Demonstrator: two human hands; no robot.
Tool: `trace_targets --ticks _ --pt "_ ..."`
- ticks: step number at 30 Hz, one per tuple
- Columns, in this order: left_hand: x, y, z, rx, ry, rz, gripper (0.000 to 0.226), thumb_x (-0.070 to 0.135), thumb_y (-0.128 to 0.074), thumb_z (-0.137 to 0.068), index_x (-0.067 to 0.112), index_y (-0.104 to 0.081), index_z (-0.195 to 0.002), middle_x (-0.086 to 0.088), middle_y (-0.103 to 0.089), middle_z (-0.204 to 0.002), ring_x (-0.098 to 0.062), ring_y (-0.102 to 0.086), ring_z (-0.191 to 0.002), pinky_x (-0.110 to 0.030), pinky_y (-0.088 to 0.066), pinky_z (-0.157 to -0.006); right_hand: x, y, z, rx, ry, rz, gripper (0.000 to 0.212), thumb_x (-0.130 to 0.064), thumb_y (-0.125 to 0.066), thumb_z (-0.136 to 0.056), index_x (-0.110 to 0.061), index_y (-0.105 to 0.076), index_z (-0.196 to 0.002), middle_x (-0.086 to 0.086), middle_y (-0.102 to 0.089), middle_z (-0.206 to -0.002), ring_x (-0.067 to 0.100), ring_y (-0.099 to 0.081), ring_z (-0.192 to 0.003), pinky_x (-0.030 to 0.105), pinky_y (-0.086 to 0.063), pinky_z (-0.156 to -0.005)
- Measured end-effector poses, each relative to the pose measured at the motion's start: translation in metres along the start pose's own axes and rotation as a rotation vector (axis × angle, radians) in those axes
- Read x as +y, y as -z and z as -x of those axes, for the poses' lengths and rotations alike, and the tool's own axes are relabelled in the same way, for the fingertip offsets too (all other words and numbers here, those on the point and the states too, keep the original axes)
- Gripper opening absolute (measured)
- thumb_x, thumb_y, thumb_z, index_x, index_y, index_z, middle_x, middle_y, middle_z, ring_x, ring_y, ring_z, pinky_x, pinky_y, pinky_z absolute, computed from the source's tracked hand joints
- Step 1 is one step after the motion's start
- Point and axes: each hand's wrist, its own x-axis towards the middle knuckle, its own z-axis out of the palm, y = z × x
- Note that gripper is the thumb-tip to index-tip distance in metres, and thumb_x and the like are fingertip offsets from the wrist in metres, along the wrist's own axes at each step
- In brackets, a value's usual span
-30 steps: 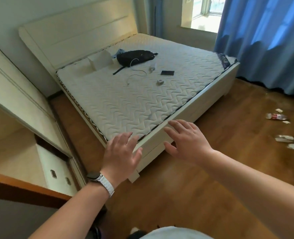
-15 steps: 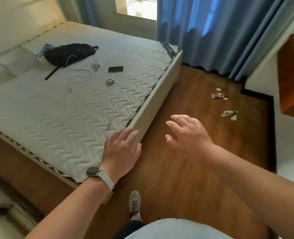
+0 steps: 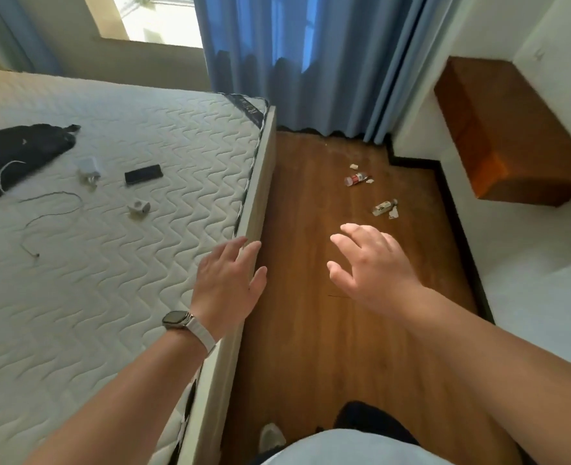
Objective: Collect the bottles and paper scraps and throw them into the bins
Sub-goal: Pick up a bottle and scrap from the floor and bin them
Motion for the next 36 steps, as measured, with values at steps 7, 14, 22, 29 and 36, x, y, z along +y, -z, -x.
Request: trace_targets --ticks 7,14,22,29,36 --pt "0.001 -0.026 -0.079 -0.076 -0.081 0.042 0.050 0.046 -0.042 -0.093 0.021 -0.056 -0.133 -0.004 -0.055 -0.138 -0.028 -0.049 -0.127 -0.047 -0.043 -0.101 0.044 -0.011 -0.050 -0.011 -0.157 -0.011 0.057 -0.051 -0.036 -0.088 -0.016 -0.062 -0.123 0.008 -0.056 -0.134 0.026 -0.051 -0.122 0.044 -0.042 -0.097" --pt "0.012 -0.051 -0.170 -0.110 -0.098 -0.005 0.047 0.043 -0.049 -0.093 0.022 -0.055 -0.135 -0.003 -0.054 -0.139 -0.026 -0.047 -0.129 -0.047 -0.041 -0.103 0.109 -0.042 -0.129 -0.055 -0.188 -0.056 0.053 -0.050 -0.040 -0.091 -0.017 -0.058 -0.128 0.007 -0.053 -0.138 0.025 -0.047 -0.127 0.044 -0.038 -0.103" --pt "0.049 -0.076 -0.312 -0.140 -0.137 -0.085 0.049 0.043 -0.049 -0.092 0.021 -0.055 -0.135 -0.002 -0.055 -0.138 -0.025 -0.046 -0.129 -0.044 -0.040 -0.102 0.214 -0.048 -0.231 -0.036 -0.223 -0.132 0.054 -0.049 -0.040 -0.088 -0.014 -0.061 -0.122 0.009 -0.057 -0.131 0.028 -0.052 -0.119 0.044 -0.043 -0.097" --pt "0.101 -0.103 -0.401 -0.169 -0.219 -0.063 0.052 0.049 -0.038 -0.094 0.023 -0.053 -0.137 0.001 -0.051 -0.141 -0.022 -0.043 -0.132 -0.042 -0.037 -0.106 0.289 -0.050 -0.272 -0.059 -0.289 -0.120 0.048 -0.048 -0.045 -0.092 -0.016 -0.057 -0.127 0.005 -0.052 -0.136 0.025 -0.047 -0.124 0.042 -0.039 -0.101" --pt "0.115 -0.134 -0.479 -0.191 -0.316 -0.052 0.046 0.042 -0.054 -0.093 0.022 -0.054 -0.134 -0.001 -0.055 -0.138 -0.023 -0.046 -0.129 -0.044 -0.042 -0.102 0.328 -0.063 -0.299 -0.124 -0.398 -0.098 0.050 -0.051 -0.042 -0.093 -0.020 -0.055 -0.130 0.000 -0.050 -0.138 0.021 -0.046 -0.126 0.040 -0.039 -0.101"
